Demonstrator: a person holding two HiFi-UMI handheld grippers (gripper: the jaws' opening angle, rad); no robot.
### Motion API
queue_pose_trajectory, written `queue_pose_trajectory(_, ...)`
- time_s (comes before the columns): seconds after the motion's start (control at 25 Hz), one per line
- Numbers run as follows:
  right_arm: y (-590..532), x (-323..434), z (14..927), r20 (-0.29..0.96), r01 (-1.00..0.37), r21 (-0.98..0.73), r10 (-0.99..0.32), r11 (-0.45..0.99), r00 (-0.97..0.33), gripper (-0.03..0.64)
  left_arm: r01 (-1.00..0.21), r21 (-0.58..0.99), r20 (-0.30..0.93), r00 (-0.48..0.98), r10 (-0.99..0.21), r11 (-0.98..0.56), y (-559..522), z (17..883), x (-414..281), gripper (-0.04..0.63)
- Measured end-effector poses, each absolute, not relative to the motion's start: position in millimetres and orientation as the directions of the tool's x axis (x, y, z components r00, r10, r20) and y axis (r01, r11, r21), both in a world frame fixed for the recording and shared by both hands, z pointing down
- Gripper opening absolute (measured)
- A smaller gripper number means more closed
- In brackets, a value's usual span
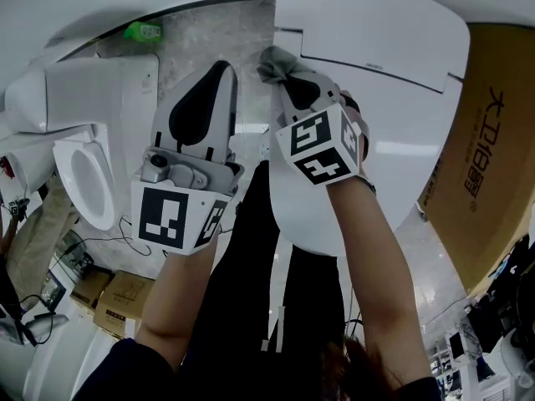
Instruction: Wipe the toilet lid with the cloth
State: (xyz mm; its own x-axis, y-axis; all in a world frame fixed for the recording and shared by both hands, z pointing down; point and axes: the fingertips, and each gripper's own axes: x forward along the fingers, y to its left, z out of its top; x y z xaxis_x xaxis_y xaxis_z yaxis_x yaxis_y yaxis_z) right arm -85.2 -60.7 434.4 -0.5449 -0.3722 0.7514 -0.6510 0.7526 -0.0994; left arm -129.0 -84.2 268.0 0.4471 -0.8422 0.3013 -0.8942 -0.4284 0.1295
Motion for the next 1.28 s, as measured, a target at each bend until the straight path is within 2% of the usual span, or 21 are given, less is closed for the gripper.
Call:
queue_pose_trajectory(0.44, -60, 28, 436, 0.752, -0.785, -0.069, -0.485, 0.616, -0.446, 0.034, -0.893, 0.127, 0.294, 0.449, -0.844, -0.431, -81, 264, -125, 0.02)
queue_pose_trajectory(1.0, -62, 211, 443, 0.796, -0.941, 0.03, -0.578, 0.337, -0.181, 0.034, -0.884, 0.125, 0.299, 0.466, -0.833, -0.45, -78, 266, -112, 0.02)
queue_pose_trajectory(1.28, -47, 267, 445, 0.806, -0.977, 0.065, -0.588, 0.203, -0.069, 0.034, -0.88, 0.126, 0.303, 0.474, -0.827, -0.459, -79, 268, -108, 0.02)
